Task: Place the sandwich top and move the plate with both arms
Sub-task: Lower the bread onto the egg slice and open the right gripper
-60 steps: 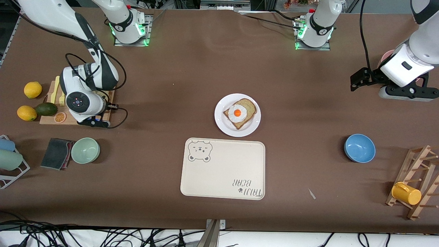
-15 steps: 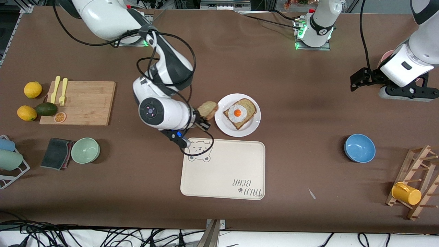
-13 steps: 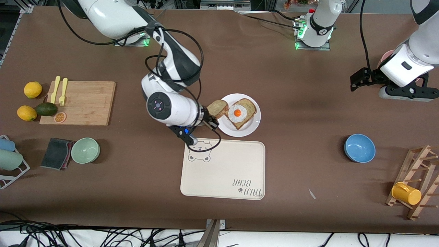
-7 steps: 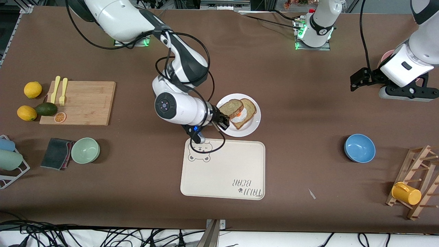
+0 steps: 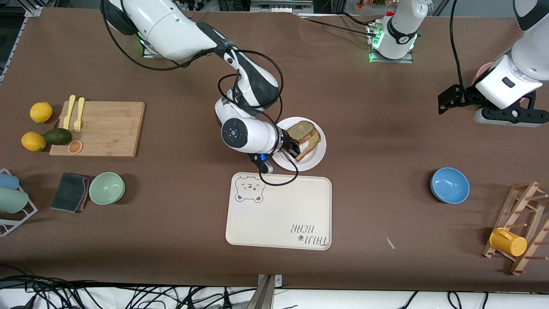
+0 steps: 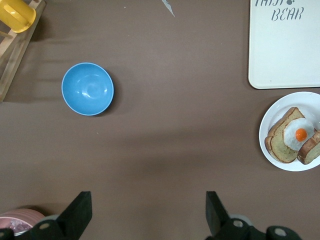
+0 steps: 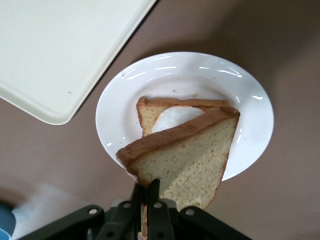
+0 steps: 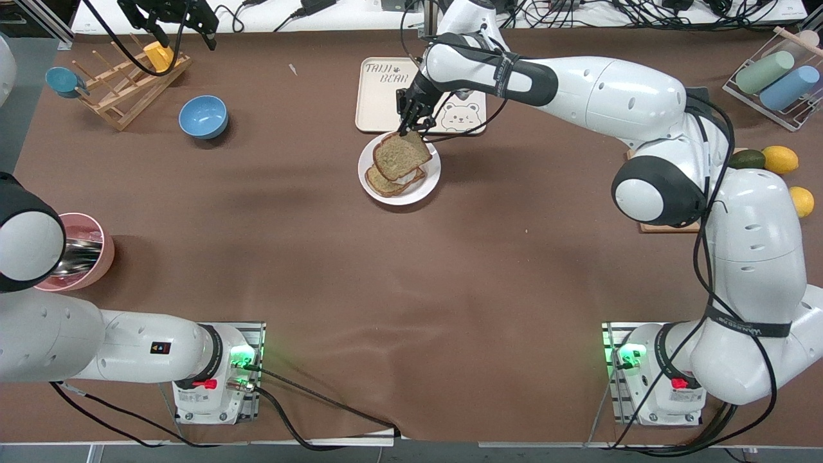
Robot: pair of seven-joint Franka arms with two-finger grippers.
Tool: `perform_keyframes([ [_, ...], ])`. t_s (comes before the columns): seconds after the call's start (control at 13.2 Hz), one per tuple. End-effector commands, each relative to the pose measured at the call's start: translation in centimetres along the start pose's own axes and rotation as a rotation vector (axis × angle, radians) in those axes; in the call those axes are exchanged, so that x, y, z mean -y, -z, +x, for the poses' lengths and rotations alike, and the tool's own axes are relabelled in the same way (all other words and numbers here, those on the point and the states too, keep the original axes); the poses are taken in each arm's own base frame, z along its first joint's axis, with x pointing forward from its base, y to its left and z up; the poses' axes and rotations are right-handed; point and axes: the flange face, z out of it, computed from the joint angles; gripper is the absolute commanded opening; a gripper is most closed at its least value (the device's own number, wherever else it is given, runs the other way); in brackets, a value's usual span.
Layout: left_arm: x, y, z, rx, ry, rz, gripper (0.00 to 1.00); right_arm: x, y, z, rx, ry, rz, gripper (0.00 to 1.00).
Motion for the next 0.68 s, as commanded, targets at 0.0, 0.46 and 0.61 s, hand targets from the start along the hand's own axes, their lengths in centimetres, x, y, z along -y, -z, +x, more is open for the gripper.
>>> perform_keyframes([
  [0.0, -0.3, 0.6, 0.2, 0.002, 0.000, -0.012, 1.00, 0.6, -0.9, -0.1, 0.028, -0.012, 0.026, 0.00],
  [0.46, -1.8, 0.7, 0.1, 0.000, -0.026, -0.014, 1.00, 0.3, -2.3, 0.9, 0.021, -0.003, 0.011, 0.58],
  [0.61, -1.8, 0.7, 0.1, 0.000, -0.026, -0.014, 1.00, 0.4, -2.2, 0.8, 0.020, -0.003, 0.019, 0.95],
])
